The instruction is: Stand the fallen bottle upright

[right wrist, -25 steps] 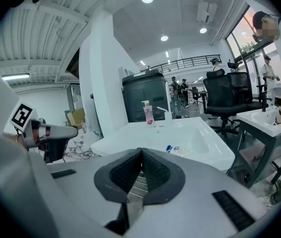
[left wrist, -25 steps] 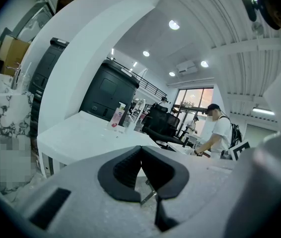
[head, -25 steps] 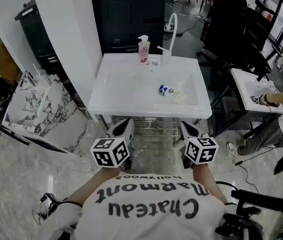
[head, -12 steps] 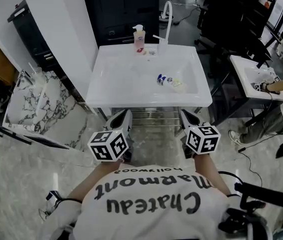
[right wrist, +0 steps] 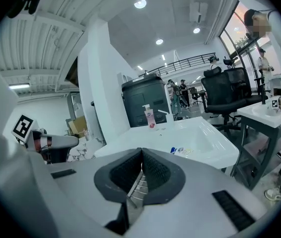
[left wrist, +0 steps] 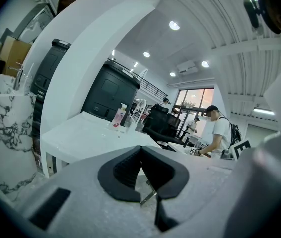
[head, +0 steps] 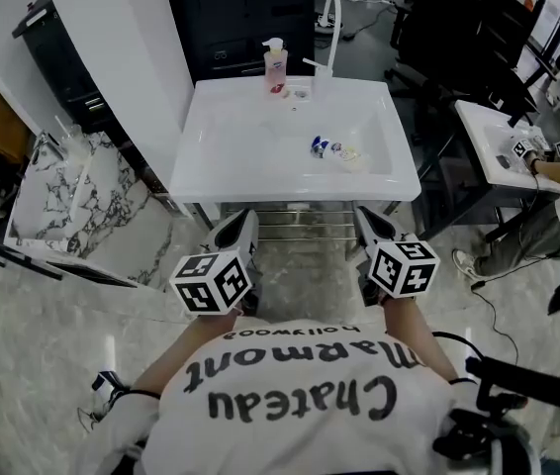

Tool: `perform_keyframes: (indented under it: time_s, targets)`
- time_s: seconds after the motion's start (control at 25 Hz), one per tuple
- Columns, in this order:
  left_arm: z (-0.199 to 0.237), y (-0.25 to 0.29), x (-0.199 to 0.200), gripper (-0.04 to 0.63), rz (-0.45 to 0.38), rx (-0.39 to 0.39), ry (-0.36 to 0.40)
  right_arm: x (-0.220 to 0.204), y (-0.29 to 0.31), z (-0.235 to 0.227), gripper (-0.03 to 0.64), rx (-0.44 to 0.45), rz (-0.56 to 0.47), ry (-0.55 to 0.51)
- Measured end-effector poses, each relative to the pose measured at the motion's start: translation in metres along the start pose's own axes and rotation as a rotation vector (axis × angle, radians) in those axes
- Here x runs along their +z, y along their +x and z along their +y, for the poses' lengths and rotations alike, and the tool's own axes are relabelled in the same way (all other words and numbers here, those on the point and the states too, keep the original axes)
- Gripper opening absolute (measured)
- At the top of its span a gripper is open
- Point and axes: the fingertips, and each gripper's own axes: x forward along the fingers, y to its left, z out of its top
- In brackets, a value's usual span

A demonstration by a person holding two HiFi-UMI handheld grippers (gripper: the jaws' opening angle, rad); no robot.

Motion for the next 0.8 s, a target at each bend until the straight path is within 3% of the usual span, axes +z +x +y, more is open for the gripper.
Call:
perform_keyframes:
  time_s: [0.8]
  targets:
    - [0.024,-0.032,-0.013,0.014,0.009,0.049,-0.037,-0.025,0.005,0.025,0.014,0.009,0.071,-0.033]
